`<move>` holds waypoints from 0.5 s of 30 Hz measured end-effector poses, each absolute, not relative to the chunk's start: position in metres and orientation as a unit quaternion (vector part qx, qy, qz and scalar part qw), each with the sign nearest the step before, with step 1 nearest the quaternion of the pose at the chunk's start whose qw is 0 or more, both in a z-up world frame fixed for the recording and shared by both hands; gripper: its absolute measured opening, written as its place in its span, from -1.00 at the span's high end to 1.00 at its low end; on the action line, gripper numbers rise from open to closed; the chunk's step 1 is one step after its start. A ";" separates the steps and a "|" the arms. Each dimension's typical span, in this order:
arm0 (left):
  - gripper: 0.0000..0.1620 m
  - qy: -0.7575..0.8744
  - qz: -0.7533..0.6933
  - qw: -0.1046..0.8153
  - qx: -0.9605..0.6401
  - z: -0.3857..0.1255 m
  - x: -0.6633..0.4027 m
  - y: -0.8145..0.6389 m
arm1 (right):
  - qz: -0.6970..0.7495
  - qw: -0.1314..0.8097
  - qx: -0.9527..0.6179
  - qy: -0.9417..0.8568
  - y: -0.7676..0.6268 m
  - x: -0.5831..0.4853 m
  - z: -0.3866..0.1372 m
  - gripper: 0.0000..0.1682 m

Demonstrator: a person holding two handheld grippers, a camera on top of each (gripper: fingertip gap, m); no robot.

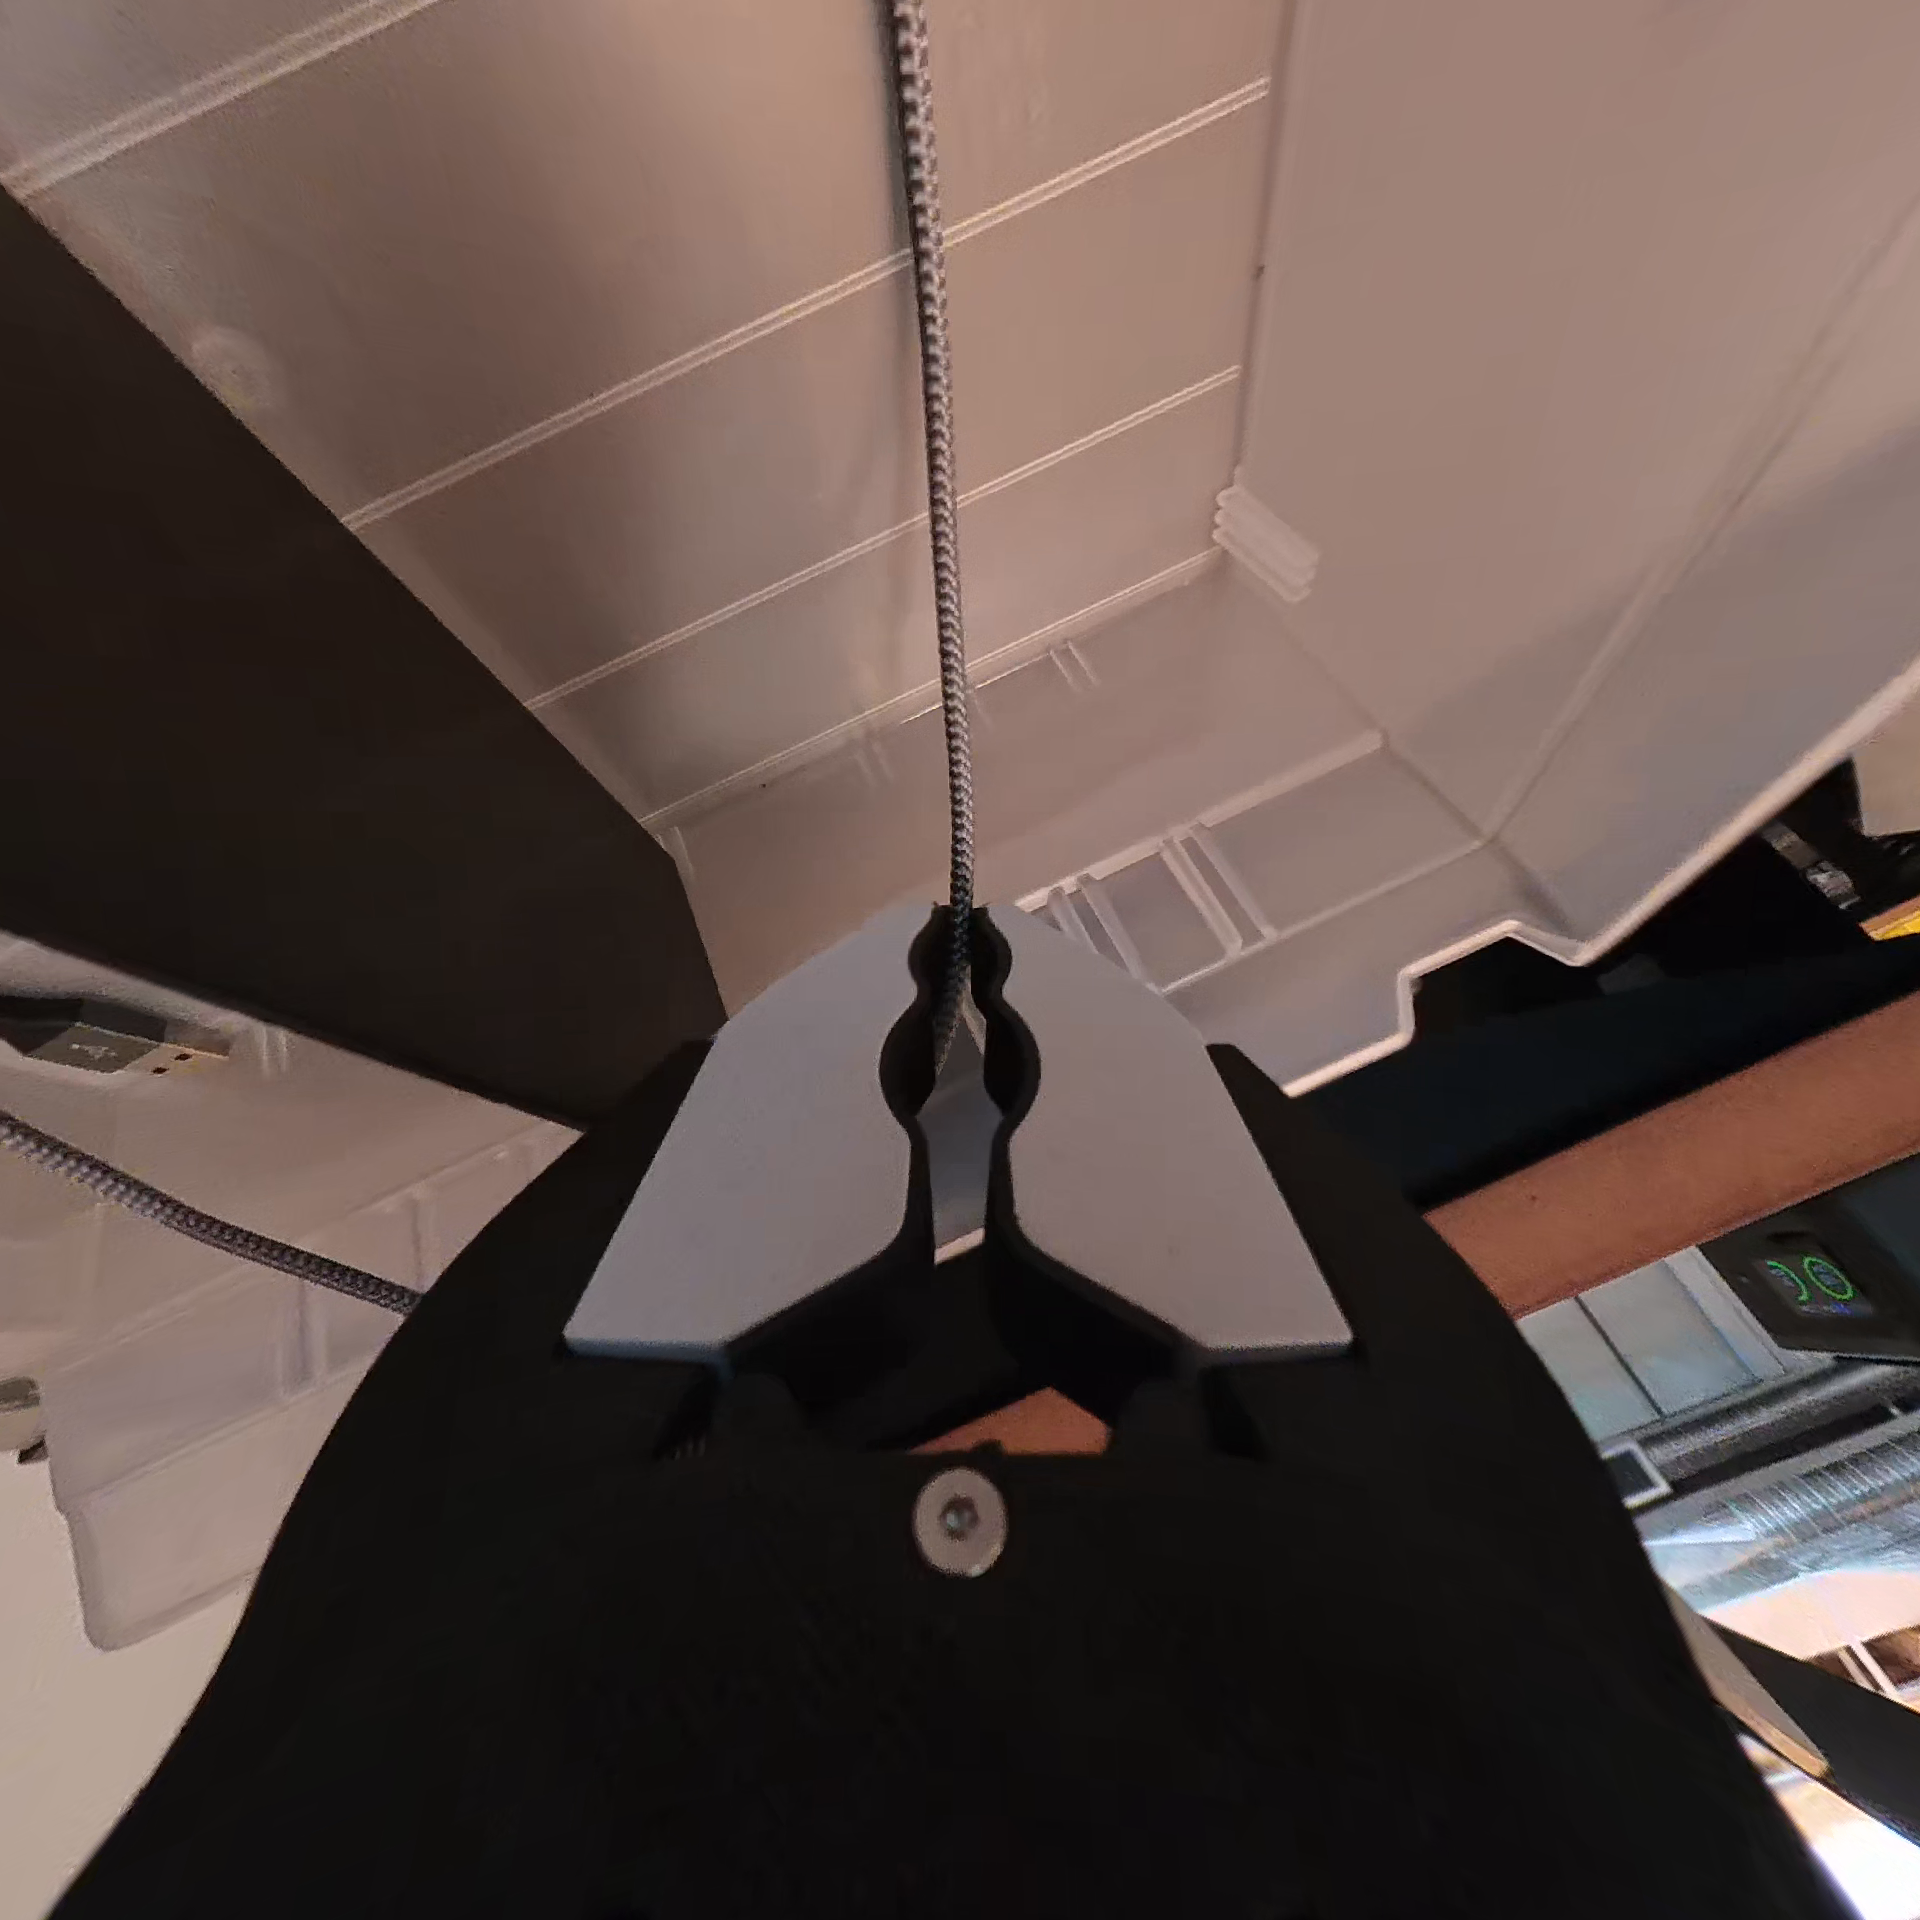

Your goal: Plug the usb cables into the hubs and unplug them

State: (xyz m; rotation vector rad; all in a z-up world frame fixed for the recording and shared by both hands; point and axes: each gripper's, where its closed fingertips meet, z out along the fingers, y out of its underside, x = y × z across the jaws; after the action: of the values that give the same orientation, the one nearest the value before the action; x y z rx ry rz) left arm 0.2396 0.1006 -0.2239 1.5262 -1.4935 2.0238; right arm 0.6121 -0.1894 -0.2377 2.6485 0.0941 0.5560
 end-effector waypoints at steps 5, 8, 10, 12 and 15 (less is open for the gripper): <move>0.89 -0.505 0.684 0.099 0.516 -0.224 0.240 0.101 | 0.248 0.157 0.956 0.029 -0.181 0.618 -0.212 0.96; 0.89 -0.506 0.684 0.099 0.517 -0.224 0.240 0.100 | 0.254 0.109 0.961 0.014 -0.178 0.612 -0.190 0.96; 0.89 -0.505 0.684 0.099 0.517 -0.224 0.240 0.101 | 0.265 0.077 0.961 0.006 -0.177 0.607 -0.172 0.96; 0.89 -0.504 0.685 0.099 0.517 -0.224 0.240 0.101 | 0.282 0.036 0.959 -0.005 -0.177 0.602 -0.154 0.97; 0.89 -0.503 0.685 0.098 0.517 -0.224 0.240 0.101 | 0.312 -0.025 0.950 -0.017 -0.178 0.591 -0.127 0.96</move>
State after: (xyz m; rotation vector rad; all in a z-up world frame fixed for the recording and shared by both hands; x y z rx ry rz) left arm 0.2400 0.1012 -0.2237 1.5309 -1.4891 2.0270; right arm 0.5915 -0.1777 -0.1272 3.0320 -0.0530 0.9951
